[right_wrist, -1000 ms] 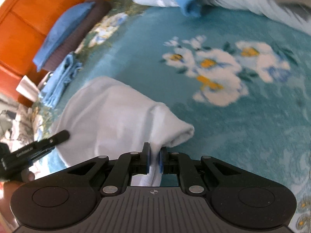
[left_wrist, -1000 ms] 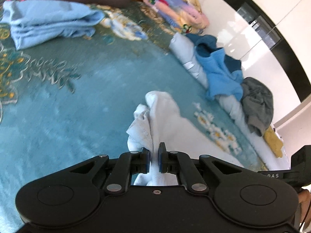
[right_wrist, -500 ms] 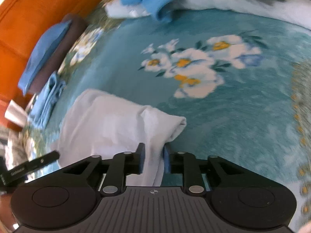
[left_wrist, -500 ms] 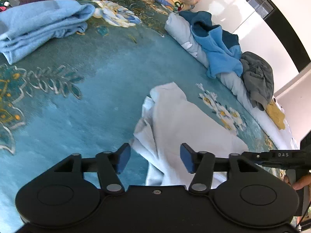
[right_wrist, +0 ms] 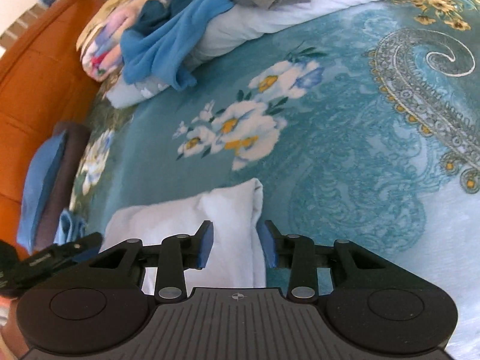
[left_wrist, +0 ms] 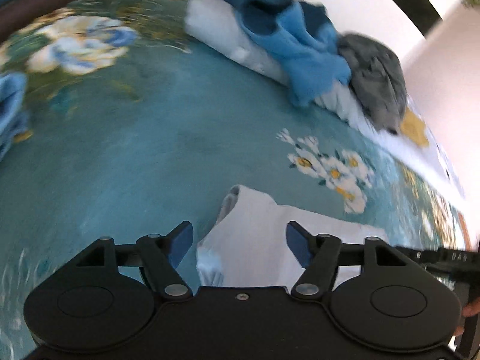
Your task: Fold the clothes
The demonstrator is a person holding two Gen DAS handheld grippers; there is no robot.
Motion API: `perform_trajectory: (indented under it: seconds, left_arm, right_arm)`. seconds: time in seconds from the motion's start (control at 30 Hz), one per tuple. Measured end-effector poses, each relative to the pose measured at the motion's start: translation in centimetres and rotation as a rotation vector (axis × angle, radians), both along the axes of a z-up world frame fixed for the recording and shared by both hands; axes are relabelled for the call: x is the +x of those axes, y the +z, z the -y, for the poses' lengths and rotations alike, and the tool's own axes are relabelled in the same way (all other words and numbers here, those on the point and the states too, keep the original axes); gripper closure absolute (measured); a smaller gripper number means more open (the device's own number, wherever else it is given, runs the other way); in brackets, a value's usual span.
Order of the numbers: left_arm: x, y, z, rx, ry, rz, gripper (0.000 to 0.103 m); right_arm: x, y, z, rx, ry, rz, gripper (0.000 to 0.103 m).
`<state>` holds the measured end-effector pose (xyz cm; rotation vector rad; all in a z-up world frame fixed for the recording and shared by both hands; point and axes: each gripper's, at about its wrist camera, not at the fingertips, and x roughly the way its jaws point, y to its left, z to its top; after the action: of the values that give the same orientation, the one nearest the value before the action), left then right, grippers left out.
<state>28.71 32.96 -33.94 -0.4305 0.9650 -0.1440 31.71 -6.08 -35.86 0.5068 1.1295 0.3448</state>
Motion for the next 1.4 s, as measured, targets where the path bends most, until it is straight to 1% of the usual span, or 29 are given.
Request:
perform_trajectory:
  seconds: [0.03, 0.07, 0.13, 0.17, 0.2, 0.23, 0.27, 0.3, 0.37, 0.43, 0.5, 0.57, 0.7, 0.83, 0.9, 0.93, 0.97, 1.0, 1.03, 1.07, 1.1, 1.17, 1.2, 1.23, 1.27, 1.3, 1.37, 1.4]
  left_arm:
    - [0.4, -0.1, 0.2, 0.011, -0.026, 0.003, 0.045]
    - [0.8, -0.1, 0.4, 0.013, -0.051, 0.009, 0.051]
    - [1.3, -0.4, 0.6, 0.003, -0.081, 0.008, 0.055]
    - [1.5, -0.6, 0.7, 0.002, -0.090, 0.005, 0.063]
    - [1.6, -0.7, 0.8, 0.001, -0.100, 0.001, 0.067]
    - [1.7, -0.9, 0.9, 0.003, -0.111, 0.002, 0.074]
    - [1.7, -0.9, 1.1, 0.003, -0.121, 0.001, 0.080]
    - [1.8, -1.0, 1.2, 0.004, -0.125, -0.002, 0.082]
    - [1.8, -1.2, 1.2, 0.008, -0.125, 0.002, 0.097]
    - [1.8, -1.1, 1.2, 0.025, -0.110, 0.016, 0.098]
    - [1.8, -1.2, 1.0, 0.033, -0.096, 0.012, 0.098]
    - [1.9, -1.3, 0.9, 0.041, -0.082, 0.008, 0.097]
    - [2.2, -2.2, 1.6, 0.075, -0.083, -0.018, 0.097]
    - [2.0, -1.8, 1.6, 0.053, -0.045, -0.020, 0.096]
    - [1.7, -1.1, 1.4, 0.034, -0.021, -0.014, 0.088]
    - [1.5, -0.7, 1.3, 0.018, -0.014, -0.010, 0.070]
    - [1.3, -0.3, 1.2, 0.003, -0.007, -0.005, 0.052]
    - [0.9, 0.3, 1.2, -0.001, -0.008, 0.019, 0.047]
    - [0.5, 0.8, 1.1, 0.002, -0.016, 0.037, 0.039]
    - [0.2, 1.1, 1.1, 0.011, -0.022, 0.039, 0.032]
    - [-0.1, 1.3, 0.9, 0.014, -0.025, 0.032, 0.030]
    - [-0.9, 1.1, 0.6, -0.007, -0.031, 0.016, 0.028]
    - [-1.2, 1.0, 0.4, -0.018, -0.034, 0.008, 0.026]
    - [-1.6, 0.6, 0.2, -0.040, -0.035, -0.010, 0.022]
    - [-1.8, 0.2, 0.0, -0.061, -0.038, -0.031, 0.020]
    - [-2.1, -0.2, 0.0, -0.069, -0.040, -0.043, 0.019]
    - [-2.6, -0.8, -0.1, -0.060, -0.058, -0.059, 0.008]
    - [-2.8, -1.1, -0.1, -0.054, -0.068, -0.064, 0.007]
  right_arm:
    - [0.1, -0.1, -0.2, 0.006, -0.002, -0.001, 0.072]
    - [0.0, -0.2, -0.4, 0.005, -0.008, 0.001, 0.076]
    - [0.0, -0.3, -0.7, 0.008, -0.024, 0.001, 0.076]
    - [-0.1, -0.5, -0.7, 0.009, -0.035, -0.003, 0.081]
    - [-0.1, -0.6, -0.7, 0.011, -0.045, -0.007, 0.085]
    - [-0.1, -0.7, -0.8, 0.010, -0.052, -0.011, 0.088]
    - [-0.1, -0.8, -0.9, 0.008, -0.055, -0.017, 0.094]
    - [-0.3, -0.8, -0.9, 0.005, -0.057, -0.018, 0.096]
    - [-0.4, -0.8, -0.9, -0.004, -0.061, -0.017, 0.099]
    - [-0.6, -0.6, -0.8, -0.015, -0.079, -0.012, 0.100]
    - [-0.6, -0.3, -0.4, -0.032, -0.096, -0.002, 0.101]
    - [-0.4, -0.7, -0.2, -0.043, -0.086, -0.022, 0.101]
    - [0.1, -1.8, -0.2, -0.062, -0.063, -0.059, 0.101]
    - [0.3, -1.7, -0.2, -0.051, -0.025, -0.054, 0.101]
    - [0.2, -1.4, -0.1, -0.034, -0.006, -0.050, 0.100]
    - [0.1, -0.9, 0.0, -0.034, 0.004, -0.037, 0.100]
    - [-0.1, -0.5, 0.1, -0.033, 0.013, -0.023, 0.097]
    - [-0.2, 0.0, 0.2, -0.043, 0.022, -0.006, 0.088]
    - [-0.6, 0.4, 0.4, -0.045, 0.023, 0.008, 0.081]
    - [-1.0, 0.8, 0.6, -0.048, 0.024, 0.022, 0.063]
    - [-1.4, 1.0, 0.9, -0.041, 0.025, 0.030, 0.052]
    - [-2.1, 1.0, 1.3, -0.026, 0.036, 0.031, 0.052]
    - [-2.5, 0.8, 1.4, -0.022, 0.040, 0.026, 0.049]
    - [-2.9, 0.5, 1.6, -0.013, 0.033, 0.015, 0.045]
    - [-3.3, 0.1, 1.8, -0.004, 0.026, 0.004, 0.035]
    - [-3.7, -0.2, 2.1, 0.005, 0.019, -0.007, 0.034]
    - [-4.3, -1.0, 2.3, 0.033, 0.008, -0.025, 0.035]
    - [-4.4, -1.3, 2.2, 0.041, 0.007, -0.033, 0.035]
